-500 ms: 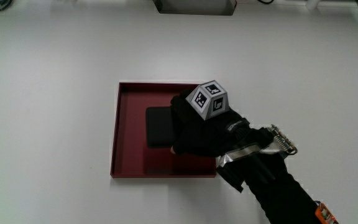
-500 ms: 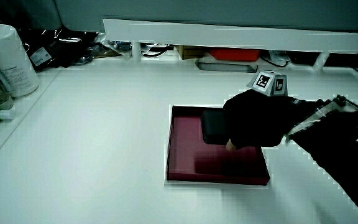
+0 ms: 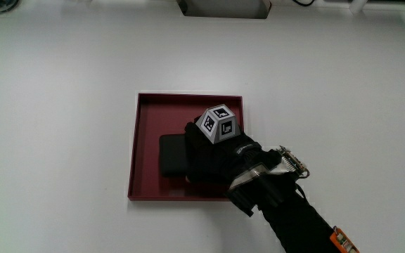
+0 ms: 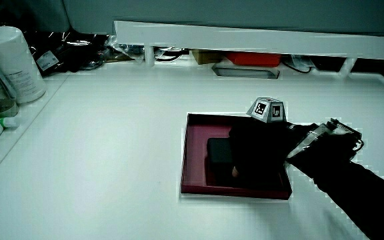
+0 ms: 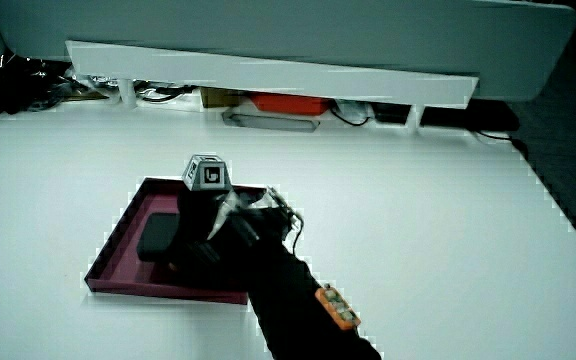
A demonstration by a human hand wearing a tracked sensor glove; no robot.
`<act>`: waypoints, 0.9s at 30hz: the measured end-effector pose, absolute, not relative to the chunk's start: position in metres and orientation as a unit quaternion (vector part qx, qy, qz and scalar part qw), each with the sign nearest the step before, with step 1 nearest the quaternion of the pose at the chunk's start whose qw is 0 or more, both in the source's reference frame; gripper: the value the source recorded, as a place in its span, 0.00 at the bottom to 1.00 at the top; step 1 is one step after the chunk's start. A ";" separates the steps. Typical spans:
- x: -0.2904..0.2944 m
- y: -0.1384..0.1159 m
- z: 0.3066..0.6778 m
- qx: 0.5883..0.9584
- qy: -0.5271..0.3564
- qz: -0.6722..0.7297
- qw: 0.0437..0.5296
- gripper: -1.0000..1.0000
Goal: Place battery into plate
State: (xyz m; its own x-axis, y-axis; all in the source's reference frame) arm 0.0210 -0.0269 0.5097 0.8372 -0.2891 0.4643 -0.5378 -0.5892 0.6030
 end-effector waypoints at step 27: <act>0.034 -0.013 0.524 0.857 -0.223 0.180 0.428 0.20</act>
